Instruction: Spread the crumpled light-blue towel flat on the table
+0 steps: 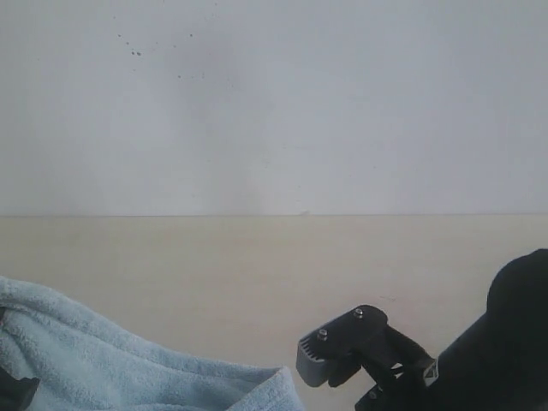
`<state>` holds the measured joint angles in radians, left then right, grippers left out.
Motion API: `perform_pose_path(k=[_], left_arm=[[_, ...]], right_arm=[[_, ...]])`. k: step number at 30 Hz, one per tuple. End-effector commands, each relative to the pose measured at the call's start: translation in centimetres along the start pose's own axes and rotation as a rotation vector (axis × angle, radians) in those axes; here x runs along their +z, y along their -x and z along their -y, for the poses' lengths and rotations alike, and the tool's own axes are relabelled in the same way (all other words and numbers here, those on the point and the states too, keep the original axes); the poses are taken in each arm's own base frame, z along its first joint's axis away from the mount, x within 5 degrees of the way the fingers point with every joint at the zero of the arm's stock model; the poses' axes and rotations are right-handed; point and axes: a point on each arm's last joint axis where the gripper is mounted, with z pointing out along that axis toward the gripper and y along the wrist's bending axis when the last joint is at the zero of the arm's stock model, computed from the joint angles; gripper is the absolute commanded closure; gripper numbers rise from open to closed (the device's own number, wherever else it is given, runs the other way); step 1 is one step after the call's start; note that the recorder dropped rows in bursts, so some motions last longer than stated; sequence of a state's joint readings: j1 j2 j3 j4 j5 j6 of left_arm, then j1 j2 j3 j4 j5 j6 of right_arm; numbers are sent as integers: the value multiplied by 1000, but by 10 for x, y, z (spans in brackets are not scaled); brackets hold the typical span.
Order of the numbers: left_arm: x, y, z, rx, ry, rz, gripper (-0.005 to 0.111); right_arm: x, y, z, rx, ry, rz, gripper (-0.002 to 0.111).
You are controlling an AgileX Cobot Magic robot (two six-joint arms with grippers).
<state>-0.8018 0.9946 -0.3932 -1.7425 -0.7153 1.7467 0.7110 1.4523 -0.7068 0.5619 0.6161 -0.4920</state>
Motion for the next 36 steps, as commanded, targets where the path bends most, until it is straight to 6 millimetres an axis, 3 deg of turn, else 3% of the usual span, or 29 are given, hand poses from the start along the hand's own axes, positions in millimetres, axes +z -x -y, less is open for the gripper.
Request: perform_pose_path(k=[1, 11, 14, 19, 22, 27, 32, 36], left_arm=[[1, -1, 1, 7, -12, -4, 102], [1, -1, 1, 7, -12, -4, 102], [1, -1, 1, 7, -12, -4, 102], [1, -1, 1, 7, -8, -5, 102], [1, -1, 1, 7, -3, -6, 102], [-1, 0, -5, -8, 53, -7, 102], [-1, 0, -4, -9, 42, -4, 102], [-1, 0, -5, -12, 44, -2, 102]], right_arm=[[5, 1, 2, -8, -2, -6, 50], [22, -2, 8, -14, 5, -75, 52], [22, -2, 7, -16, 10, -74, 66], [22, -1, 8, -21, 2, -64, 105], [19, 0, 10, -71, -35, -54, 108], [-4, -5, 25, -142, -268, -79, 108], [-50, -14, 51, -217, -698, -152, 108], [-86, -16, 56, -254, -912, -107, 108]])
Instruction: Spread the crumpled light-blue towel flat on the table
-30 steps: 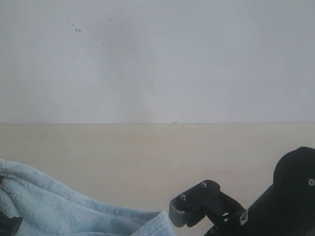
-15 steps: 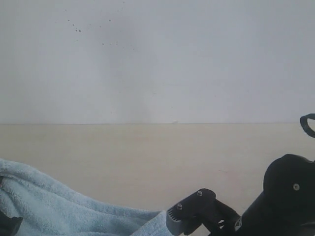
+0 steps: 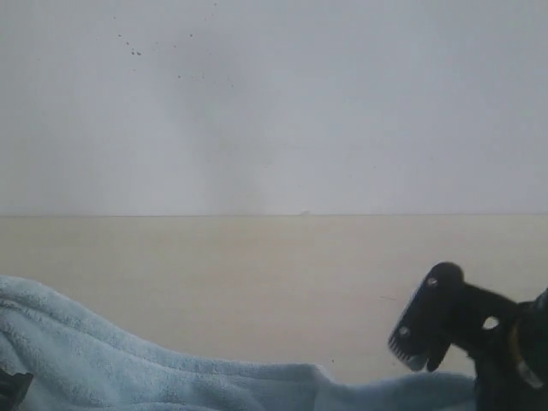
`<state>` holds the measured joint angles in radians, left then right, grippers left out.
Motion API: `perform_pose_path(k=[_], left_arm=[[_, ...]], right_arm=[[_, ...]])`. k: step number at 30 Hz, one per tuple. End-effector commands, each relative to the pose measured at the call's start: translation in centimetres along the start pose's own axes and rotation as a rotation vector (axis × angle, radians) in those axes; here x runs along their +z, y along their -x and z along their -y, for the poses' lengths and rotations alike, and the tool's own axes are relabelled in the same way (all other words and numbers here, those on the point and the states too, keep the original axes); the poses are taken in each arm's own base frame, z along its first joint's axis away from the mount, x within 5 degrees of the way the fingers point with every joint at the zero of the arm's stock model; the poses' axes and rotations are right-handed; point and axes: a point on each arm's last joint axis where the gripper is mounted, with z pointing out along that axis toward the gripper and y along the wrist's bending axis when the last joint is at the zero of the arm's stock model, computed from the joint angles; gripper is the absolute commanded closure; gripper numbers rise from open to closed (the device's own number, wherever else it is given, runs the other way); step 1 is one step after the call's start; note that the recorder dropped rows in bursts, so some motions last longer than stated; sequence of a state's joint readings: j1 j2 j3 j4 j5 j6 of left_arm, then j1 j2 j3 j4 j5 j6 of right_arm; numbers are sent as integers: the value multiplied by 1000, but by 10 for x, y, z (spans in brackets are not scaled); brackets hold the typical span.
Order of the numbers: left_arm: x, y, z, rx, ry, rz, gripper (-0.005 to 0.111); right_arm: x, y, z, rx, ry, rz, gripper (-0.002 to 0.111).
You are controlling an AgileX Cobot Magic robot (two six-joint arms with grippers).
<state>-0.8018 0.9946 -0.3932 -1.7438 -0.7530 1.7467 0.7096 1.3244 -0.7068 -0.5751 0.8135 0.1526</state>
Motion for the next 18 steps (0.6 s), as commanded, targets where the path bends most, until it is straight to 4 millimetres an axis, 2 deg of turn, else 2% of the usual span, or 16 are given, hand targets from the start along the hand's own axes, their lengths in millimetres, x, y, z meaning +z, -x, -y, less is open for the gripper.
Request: perform_pose_path(k=[1, 5, 11, 15, 18], left_arm=[[-1, 1, -2, -13, 6, 8, 102], [-12, 12, -11, -72, 6, 71, 102], [-51, 39, -46, -136, 19, 270, 102], [-73, 38, -71, -184, 76, 351, 102], [-85, 33, -84, -202, 104, 389, 102]], right_arm=[[-29, -12, 31, 37, -255, 50, 108], [-56, -23, 46, 113, -342, 97, 108], [-112, -46, 68, 274, -419, 226, 108], [-148, -68, 79, 364, -450, 331, 108], [-165, -86, 84, 394, -477, 337, 108]])
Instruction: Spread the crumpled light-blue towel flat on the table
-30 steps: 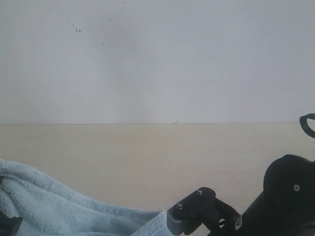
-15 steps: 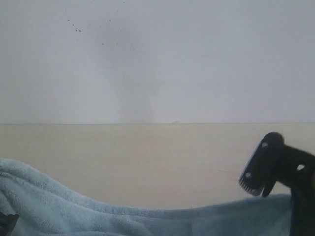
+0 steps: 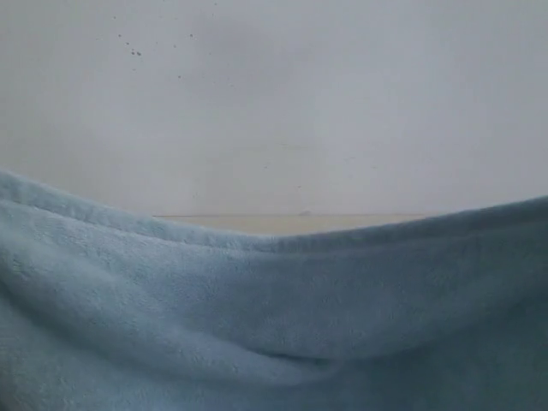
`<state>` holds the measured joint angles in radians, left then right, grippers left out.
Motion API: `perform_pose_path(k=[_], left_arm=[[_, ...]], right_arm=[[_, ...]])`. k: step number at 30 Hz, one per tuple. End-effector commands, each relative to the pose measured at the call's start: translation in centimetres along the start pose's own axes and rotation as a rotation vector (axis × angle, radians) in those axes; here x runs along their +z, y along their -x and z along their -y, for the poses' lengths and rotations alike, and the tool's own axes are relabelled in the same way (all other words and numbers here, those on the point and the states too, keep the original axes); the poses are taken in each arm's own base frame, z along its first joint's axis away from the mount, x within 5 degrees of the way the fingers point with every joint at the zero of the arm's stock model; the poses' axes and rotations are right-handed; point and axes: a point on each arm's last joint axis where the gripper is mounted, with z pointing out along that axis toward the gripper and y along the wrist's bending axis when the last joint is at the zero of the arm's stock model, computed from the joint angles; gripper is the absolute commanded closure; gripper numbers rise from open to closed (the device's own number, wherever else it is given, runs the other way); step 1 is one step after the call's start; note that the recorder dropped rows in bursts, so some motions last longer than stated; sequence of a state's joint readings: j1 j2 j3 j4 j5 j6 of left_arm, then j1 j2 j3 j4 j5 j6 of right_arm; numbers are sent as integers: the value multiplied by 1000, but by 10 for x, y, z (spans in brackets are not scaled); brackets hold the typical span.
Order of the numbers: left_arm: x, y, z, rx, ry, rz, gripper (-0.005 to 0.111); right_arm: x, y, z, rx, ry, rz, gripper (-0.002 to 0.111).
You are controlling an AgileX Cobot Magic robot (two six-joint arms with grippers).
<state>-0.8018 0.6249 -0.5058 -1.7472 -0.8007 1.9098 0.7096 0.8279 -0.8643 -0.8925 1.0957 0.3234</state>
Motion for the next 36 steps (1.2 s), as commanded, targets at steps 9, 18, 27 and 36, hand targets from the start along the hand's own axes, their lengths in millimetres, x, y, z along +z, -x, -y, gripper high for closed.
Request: perform_pose_path(k=[9, 18, 27, 36], left_arm=[[-37, 6, -42, -83, 64, 151, 102], [-13, 8, -9, -45, -43, 83, 102], [73, -48, 47, 138, 118, -362, 102], [116, -75, 19, 52, 126, -449, 102]], right_arm=[[-44, -29, 42, 79, -64, 47, 108], [-44, -18, 45, -35, -70, 45, 108], [80, 30, -5, -101, -37, -193, 108], [182, 14, 0, 106, 84, -227, 108]])
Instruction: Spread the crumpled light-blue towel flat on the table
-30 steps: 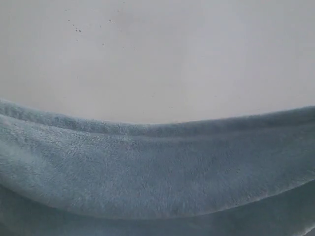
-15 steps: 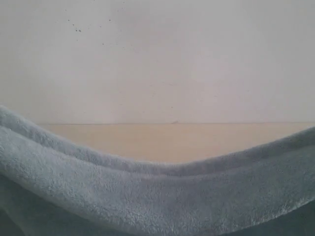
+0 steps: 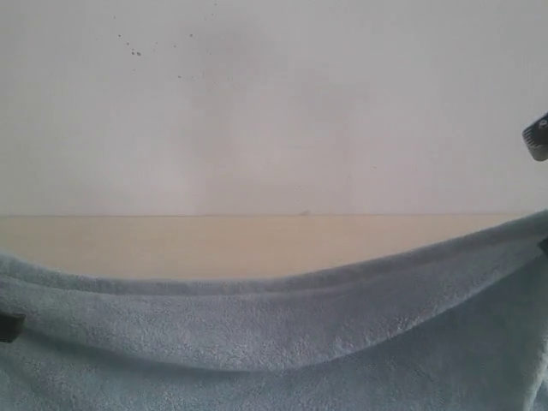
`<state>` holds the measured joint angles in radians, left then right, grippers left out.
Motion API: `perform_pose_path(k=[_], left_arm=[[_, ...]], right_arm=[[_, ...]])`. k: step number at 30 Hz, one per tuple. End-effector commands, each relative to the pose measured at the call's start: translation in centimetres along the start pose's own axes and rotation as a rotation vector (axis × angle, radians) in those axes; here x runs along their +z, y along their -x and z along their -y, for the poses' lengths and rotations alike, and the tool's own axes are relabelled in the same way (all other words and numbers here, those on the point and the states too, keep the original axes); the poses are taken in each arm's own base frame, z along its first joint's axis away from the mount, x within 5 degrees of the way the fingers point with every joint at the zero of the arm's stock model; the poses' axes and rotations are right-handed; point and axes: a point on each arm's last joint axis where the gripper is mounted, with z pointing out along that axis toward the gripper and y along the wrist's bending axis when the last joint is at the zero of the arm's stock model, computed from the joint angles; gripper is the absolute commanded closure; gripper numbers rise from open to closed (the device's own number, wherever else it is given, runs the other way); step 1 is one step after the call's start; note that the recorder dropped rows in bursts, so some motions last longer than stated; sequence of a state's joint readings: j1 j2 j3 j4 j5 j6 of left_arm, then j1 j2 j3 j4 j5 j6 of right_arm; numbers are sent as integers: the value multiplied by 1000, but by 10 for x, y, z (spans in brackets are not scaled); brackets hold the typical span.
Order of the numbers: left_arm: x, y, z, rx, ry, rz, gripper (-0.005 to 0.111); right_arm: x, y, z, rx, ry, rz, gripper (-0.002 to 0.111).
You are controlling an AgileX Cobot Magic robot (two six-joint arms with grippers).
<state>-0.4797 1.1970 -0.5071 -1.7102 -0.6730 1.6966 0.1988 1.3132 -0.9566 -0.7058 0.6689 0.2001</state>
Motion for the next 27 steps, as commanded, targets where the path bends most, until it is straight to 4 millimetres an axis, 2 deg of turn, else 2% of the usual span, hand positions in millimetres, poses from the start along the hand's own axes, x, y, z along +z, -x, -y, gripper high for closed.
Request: perform_pose_path(k=[1, 7, 10, 15, 21, 23, 24, 26, 27], left_arm=[[21, 5, -9, -40, -53, 15, 102], [51, 33, -19, -101, -64, 17, 102], [74, 50, -17, -102, -92, 18, 102], [127, 59, -7, -75, -80, -39, 102], [184, 67, -2, -67, -68, -65, 101], [196, 72, 2, -75, -106, -57, 92], [201, 75, 3, -81, -120, -49, 83], [209, 83, 4, -98, -119, -29, 64], [211, 89, 2, -129, -99, -17, 50]], right_arm=[[45, 12, 0, 28, 37, -13, 108], [102, 38, -3, 23, 47, -74, 108], [126, 54, -3, 17, 43, -76, 108], [162, 80, -5, 12, 41, -63, 108], [208, 101, -9, 119, 78, -24, 108], [220, 104, -15, 136, 107, -28, 99], [224, 106, -16, 134, 115, -26, 92], [230, 110, -20, 160, 144, -12, 68], [230, 114, -19, 183, 149, 8, 57]])
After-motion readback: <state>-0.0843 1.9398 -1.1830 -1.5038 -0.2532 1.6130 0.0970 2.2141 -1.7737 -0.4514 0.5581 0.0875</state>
